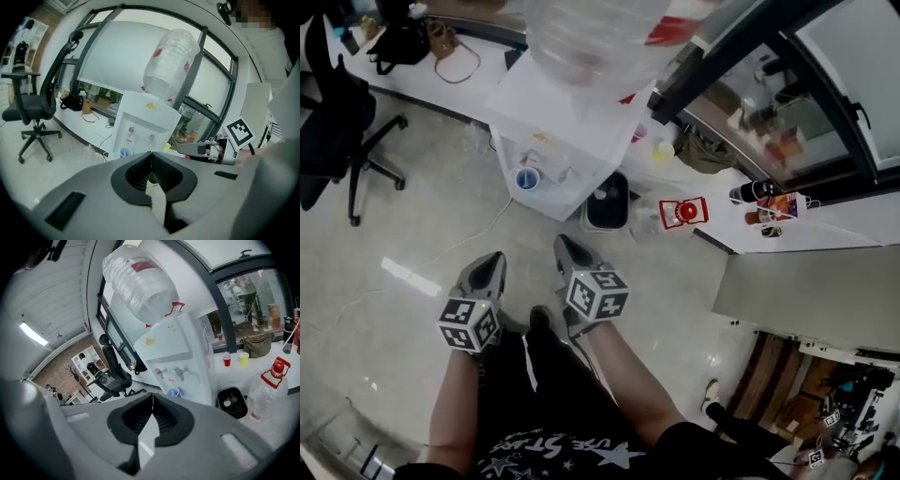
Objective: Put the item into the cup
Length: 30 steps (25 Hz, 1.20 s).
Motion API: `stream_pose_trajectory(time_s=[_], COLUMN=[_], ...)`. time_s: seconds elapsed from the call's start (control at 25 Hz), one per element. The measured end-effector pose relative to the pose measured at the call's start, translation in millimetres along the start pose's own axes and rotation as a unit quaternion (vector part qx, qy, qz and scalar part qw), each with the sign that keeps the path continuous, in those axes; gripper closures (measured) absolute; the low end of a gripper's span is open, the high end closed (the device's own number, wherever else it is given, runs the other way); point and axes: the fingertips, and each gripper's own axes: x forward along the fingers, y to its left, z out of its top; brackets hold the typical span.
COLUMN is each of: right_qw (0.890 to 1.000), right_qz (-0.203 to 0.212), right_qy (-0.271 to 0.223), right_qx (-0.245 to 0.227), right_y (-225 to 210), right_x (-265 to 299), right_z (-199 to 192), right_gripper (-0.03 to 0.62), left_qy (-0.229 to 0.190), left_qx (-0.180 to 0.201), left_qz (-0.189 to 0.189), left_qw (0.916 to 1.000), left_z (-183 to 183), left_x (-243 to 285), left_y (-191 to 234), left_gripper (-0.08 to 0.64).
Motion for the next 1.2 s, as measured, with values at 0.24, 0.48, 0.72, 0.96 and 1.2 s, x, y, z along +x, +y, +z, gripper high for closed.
stream_pose_trajectory(time_s=[0.24,0.48,0.72,0.96,1.2], right_qw=[1.0,0.999,0.998,0.996,0.995], right_qz=[0.02,0.032,0.025,0.022,0.026], right_qy=[-0.014,-0.02,-0.038,-0.056,-0.079], right_qx=[0.0,-0.024,-0.046,-0.062,-0.057], right_y=[19,46,77,120,165], right_x=[-14,-15,-50,-99,-146], right_z=[22,20,-4,-27,-53], right_gripper=[0.589,0.589,0.591,0.589,0.591], left_qy=[-0.012,-0.02,-0.036,-0.059,-0.069], left_qx=[0.008,0.017,0.02,0.031,0.049], left_qz=[0.016,0.016,0.007,-0.01,-0.029], left_qw=[0.9998,0.9995,0.9991,0.9977,0.996], left_z=[20,15,-5,-7,-20], left_x=[-26,-48,-96,-154,-217], left_y=[-5,-5,-12,-31,-50], left_gripper=[0.554,0.554,0.554,0.554,0.554])
